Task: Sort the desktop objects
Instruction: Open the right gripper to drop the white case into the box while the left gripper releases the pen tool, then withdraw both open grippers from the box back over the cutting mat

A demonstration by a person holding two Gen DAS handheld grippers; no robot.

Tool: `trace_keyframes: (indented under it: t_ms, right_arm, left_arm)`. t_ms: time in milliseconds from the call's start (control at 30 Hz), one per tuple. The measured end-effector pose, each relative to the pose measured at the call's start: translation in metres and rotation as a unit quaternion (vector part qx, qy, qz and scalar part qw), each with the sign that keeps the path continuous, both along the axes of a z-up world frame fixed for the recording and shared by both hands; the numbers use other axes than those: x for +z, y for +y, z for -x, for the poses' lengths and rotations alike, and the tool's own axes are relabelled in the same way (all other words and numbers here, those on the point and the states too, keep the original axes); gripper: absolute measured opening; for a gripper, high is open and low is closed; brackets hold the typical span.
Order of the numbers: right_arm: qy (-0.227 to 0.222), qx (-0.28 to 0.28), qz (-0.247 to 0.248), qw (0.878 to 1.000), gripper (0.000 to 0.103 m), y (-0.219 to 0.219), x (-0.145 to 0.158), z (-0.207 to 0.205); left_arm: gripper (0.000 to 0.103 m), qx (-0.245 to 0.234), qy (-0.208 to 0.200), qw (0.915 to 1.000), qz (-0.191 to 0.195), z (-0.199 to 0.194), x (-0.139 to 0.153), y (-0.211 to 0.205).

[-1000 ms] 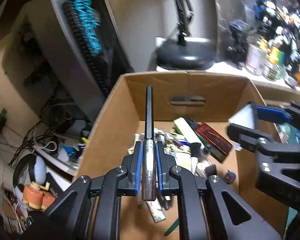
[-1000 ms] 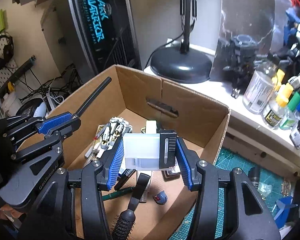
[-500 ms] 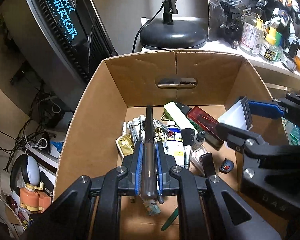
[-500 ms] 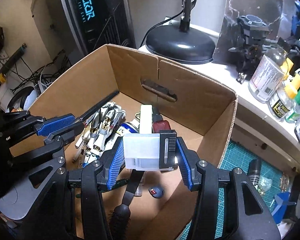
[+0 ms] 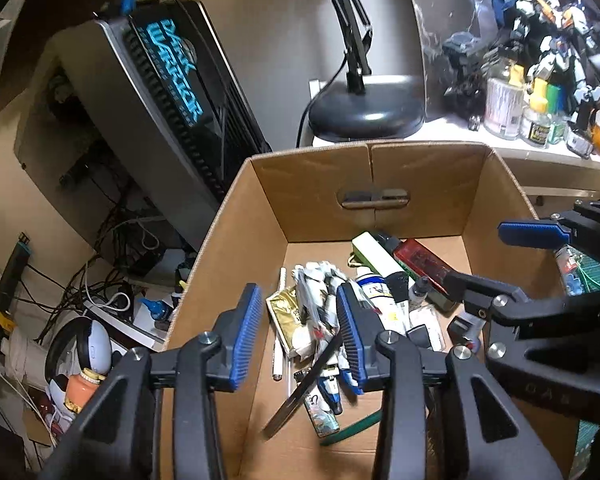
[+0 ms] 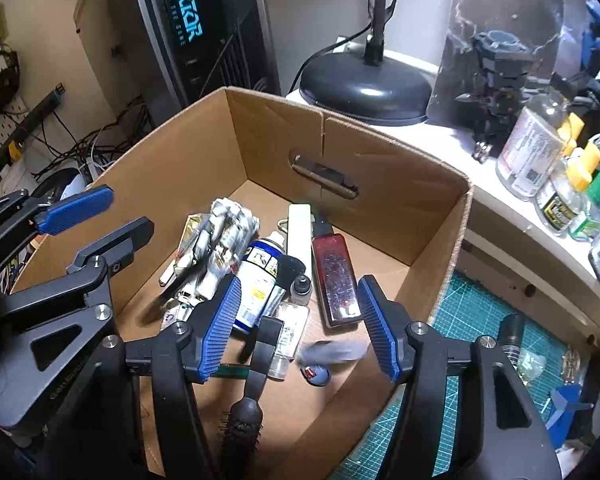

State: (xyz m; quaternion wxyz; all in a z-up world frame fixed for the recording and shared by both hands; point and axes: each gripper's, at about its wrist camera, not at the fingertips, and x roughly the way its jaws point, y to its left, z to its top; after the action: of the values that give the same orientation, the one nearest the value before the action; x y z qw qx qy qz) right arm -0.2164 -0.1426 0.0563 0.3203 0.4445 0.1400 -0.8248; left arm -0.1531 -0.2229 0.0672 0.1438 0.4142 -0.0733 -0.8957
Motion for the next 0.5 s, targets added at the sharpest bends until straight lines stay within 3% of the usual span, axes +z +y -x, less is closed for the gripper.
trace_keyframes:
  t_ms: [167, 233, 500]
  right_arm:
    - [0.019, 0.004, 0.02, 1.0, 0.058, 0.014, 0.015, -0.015]
    - [0.028, 0.007, 0.028, 0.999, 0.058, 0.018, 0.023, -0.022]
    - [0.079, 0.012, 0.053, 0.995, 0.058, 0.034, 0.06, -0.053]
  left_arm:
    - [0.04, -0.004, 0.023, 0.9997, 0.012, -0.019, 0.014, 0.012]
    - [0.05, -0.007, 0.032, 0.9993, 0.019, -0.028, 0.02, 0.019]
    - [0.052, -0.017, 0.077, 0.9964, 0.033, -0.06, 0.053, 0.037]
